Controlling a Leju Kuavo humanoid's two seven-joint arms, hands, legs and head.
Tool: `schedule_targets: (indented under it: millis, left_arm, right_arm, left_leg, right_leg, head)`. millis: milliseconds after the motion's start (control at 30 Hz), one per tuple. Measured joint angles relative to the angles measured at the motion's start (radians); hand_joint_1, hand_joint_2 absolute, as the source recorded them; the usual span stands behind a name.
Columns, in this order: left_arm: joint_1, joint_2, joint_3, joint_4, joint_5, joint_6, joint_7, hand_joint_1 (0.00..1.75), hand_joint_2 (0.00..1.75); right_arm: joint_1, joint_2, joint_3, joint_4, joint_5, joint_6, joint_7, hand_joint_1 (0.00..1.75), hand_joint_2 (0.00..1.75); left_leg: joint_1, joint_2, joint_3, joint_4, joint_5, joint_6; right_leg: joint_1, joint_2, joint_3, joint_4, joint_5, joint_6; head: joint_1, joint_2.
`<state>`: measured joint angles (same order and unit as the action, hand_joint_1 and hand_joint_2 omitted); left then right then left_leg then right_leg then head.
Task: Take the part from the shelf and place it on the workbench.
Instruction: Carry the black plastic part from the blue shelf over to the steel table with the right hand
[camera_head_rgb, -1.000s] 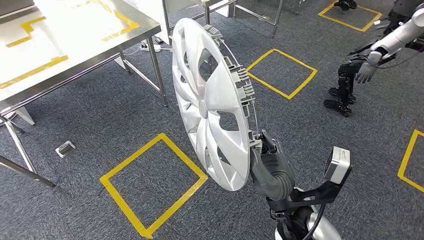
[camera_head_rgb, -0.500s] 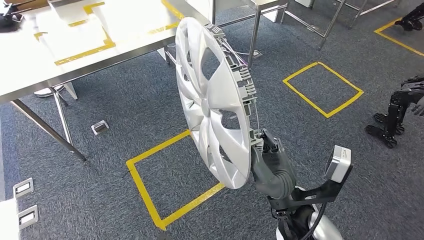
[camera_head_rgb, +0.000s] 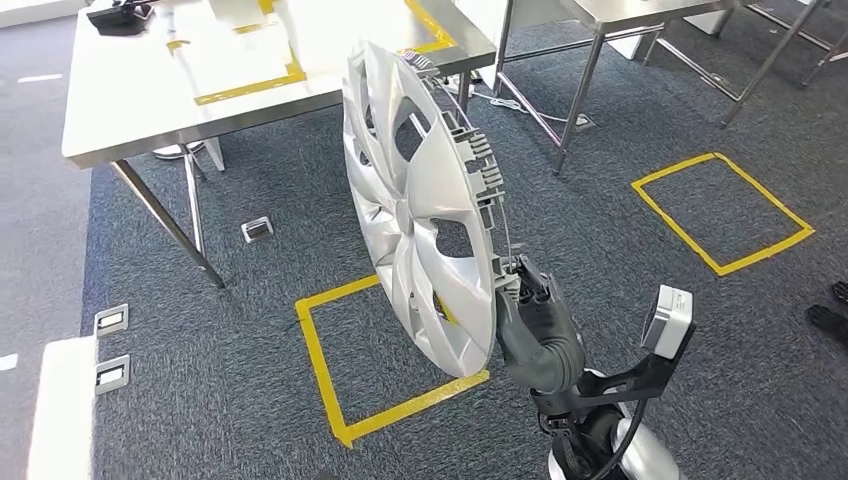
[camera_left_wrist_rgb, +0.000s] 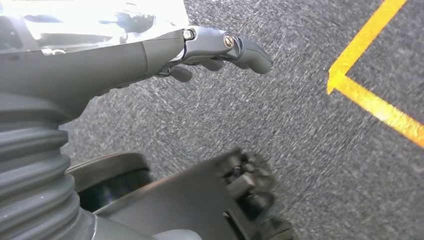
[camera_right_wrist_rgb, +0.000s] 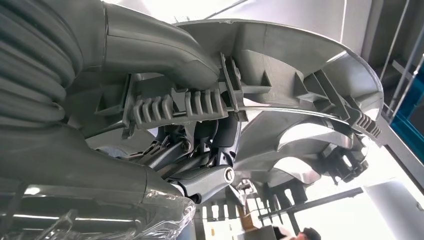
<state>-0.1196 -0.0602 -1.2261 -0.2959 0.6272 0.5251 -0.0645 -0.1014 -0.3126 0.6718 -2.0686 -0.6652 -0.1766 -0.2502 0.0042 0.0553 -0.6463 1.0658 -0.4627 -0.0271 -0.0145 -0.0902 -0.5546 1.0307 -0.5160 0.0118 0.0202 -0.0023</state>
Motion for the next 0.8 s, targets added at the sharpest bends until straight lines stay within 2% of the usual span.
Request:
schedule_targets:
  millis: [33,100,133,167,200,233,267,300,333,367,400,433,467,500,533,600,800]
  left_arm:
    - [0.000,0.000,0.000,0.000,0.001,0.000,0.000,0.00,1.75]
    - [0.001,0.000,0.000,0.000,0.001,-0.001,0.000,0.00,1.75]
    - [0.003,0.001,0.000,0.000,0.001,-0.001,0.000,0.00,1.75]
    - [0.003,0.001,0.000,0.000,0.002,0.000,0.001,0.00,1.75]
    - [0.002,0.001,0.000,0.000,0.002,0.000,0.001,0.00,1.75]
    - [0.000,0.001,0.000,-0.001,0.002,0.000,0.001,0.00,1.75]
    - [-0.001,0.000,0.000,-0.001,0.002,-0.001,0.002,0.00,1.75]
    - [-0.002,0.000,0.000,-0.001,0.002,-0.001,0.002,0.00,1.75]
    - [-0.002,0.000,0.000,-0.001,0.002,-0.001,0.003,0.00,1.75]
    - [-0.002,0.000,0.000,-0.001,0.003,-0.001,0.004,0.00,1.75]
    - [-0.002,0.000,0.000,-0.001,0.003,-0.002,0.006,0.00,1.75]
    - [-0.002,0.000,0.000,-0.002,0.003,-0.002,0.007,0.00,1.75]
    - [-0.003,0.000,0.000,-0.003,0.003,-0.002,0.009,0.00,1.75]
    - [-0.003,0.000,0.000,-0.004,0.003,-0.002,0.010,0.00,1.75]
    - [-0.003,0.000,0.000,-0.005,0.003,-0.003,0.011,0.00,1.75]
    - [-0.004,0.000,0.000,-0.005,0.002,-0.004,0.015,0.00,1.75]
    - [-0.007,0.002,0.000,-0.005,0.000,-0.012,0.026,0.00,1.75]
  right_arm:
    - [-0.001,0.000,0.000,0.001,-0.001,0.000,0.000,1.75,1.75]
    - [-0.006,0.001,0.000,0.003,-0.004,0.000,0.000,1.75,1.75]
    - [-0.008,0.002,0.000,0.004,-0.005,0.000,0.000,1.75,1.75]
    - [-0.010,0.002,-0.001,0.004,-0.007,0.000,0.001,1.75,1.75]
    - [-0.011,0.002,-0.001,0.005,-0.011,0.000,0.002,1.75,1.75]
    - [-0.012,0.002,-0.001,0.007,-0.016,-0.001,0.005,1.75,1.75]
    - [-0.012,0.002,-0.001,0.009,-0.021,-0.003,0.009,1.75,1.75]
    - [-0.013,0.002,-0.001,0.012,-0.026,-0.005,0.015,1.75,1.75]
    - [-0.013,0.002,0.000,0.016,-0.027,-0.008,0.023,1.75,1.75]
    - [-0.015,0.002,0.000,0.019,-0.026,-0.012,0.031,1.75,1.75]
    - [-0.019,0.002,0.001,0.022,-0.024,-0.016,0.038,1.75,1.75]
    - [-0.024,0.002,0.002,0.024,-0.022,-0.019,0.045,1.75,1.75]
    - [-0.031,0.001,0.004,0.026,-0.020,-0.022,0.051,1.75,1.75]
    - [-0.038,0.002,0.006,0.027,-0.017,-0.024,0.057,1.75,1.75]
    - [-0.045,0.002,0.009,0.029,-0.013,-0.027,0.063,1.75,1.75]
    - [-0.064,0.003,0.014,0.034,-0.003,-0.034,0.079,1.75,1.75]
    - [-0.125,0.006,0.029,0.057,0.010,-0.052,0.108,1.75,1.75]
  left_leg:
    - [-0.006,0.009,0.006,-0.015,-0.004,0.009]
    - [-0.011,-0.007,0.005,-0.019,-0.006,0.027]
    - [-0.010,-0.016,0.008,-0.023,-0.006,0.034]
    - [-0.007,-0.024,0.011,-0.026,-0.005,0.041]
    - [-0.005,-0.032,0.015,-0.030,-0.005,0.047]
    - [-0.005,-0.038,0.016,-0.030,-0.006,0.052]
    - [-0.006,-0.046,0.017,-0.030,-0.008,0.057]
    - [-0.008,-0.053,0.019,-0.030,-0.010,0.059]
    - [-0.010,-0.059,0.022,-0.029,-0.012,0.061]
    - [-0.011,-0.066,0.026,-0.029,-0.015,0.061]
    - [-0.012,-0.073,0.031,-0.028,-0.019,0.061]
    - [-0.012,-0.078,0.035,-0.026,-0.023,0.058]
    - [-0.014,-0.083,0.036,-0.023,-0.027,0.055]
    - [-0.014,-0.085,0.035,-0.019,-0.030,0.051]
    - [-0.015,-0.087,0.032,-0.016,-0.032,0.047]
    - [-0.014,-0.088,0.028,-0.015,-0.033,0.045]
    - [-0.011,-0.088,0.034,-0.025,-0.031,0.039]
  right_leg:
    - [0.002,-0.010,0.003,-0.001,-0.003,0.006]
    - [0.001,-0.028,0.010,-0.006,-0.008,0.018]
    - [-0.001,-0.022,0.013,-0.003,-0.015,0.024]
    - [-0.003,-0.003,0.008,0.014,-0.028,0.027]
    - [-0.004,0.024,-0.010,0.053,-0.050,0.028]
    - [-0.005,0.055,-0.041,0.112,-0.077,0.028]
    - [-0.005,0.073,-0.080,0.181,-0.103,0.027]
    - [-0.004,0.082,-0.117,0.240,-0.118,0.027]
    - [-0.004,0.085,-0.141,0.271,-0.114,0.026]
    - [-0.003,0.085,-0.149,0.265,-0.089,0.024]
    - [-0.003,0.086,-0.138,0.221,-0.048,0.021]
    - [-0.002,0.088,-0.117,0.157,-0.003,0.017]
    - [-0.001,0.091,-0.096,0.098,0.029,0.014]
    - [0.001,0.093,-0.078,0.052,0.046,0.011]
    - [0.002,0.096,-0.070,0.027,0.048,0.008]
    - [0.005,0.097,-0.066,0.015,0.041,0.006]
    - [0.008,0.097,-0.065,0.014,0.039,-0.001]
  head:
    - [0.002,0.000]
    - [0.004,0.000]
    - [0.005,0.000]
    - [0.007,0.000]
    - [0.011,0.000]
    - [0.016,0.000]
    - [0.019,0.000]
    - [0.021,0.000]
    - [0.022,0.000]
    - [0.022,0.000]
    - [0.022,0.000]
    - [0.022,0.000]
    - [0.022,0.000]
    - [0.023,0.000]
    - [0.022,0.000]
    - [0.021,0.000]
    - [0.021,0.000]
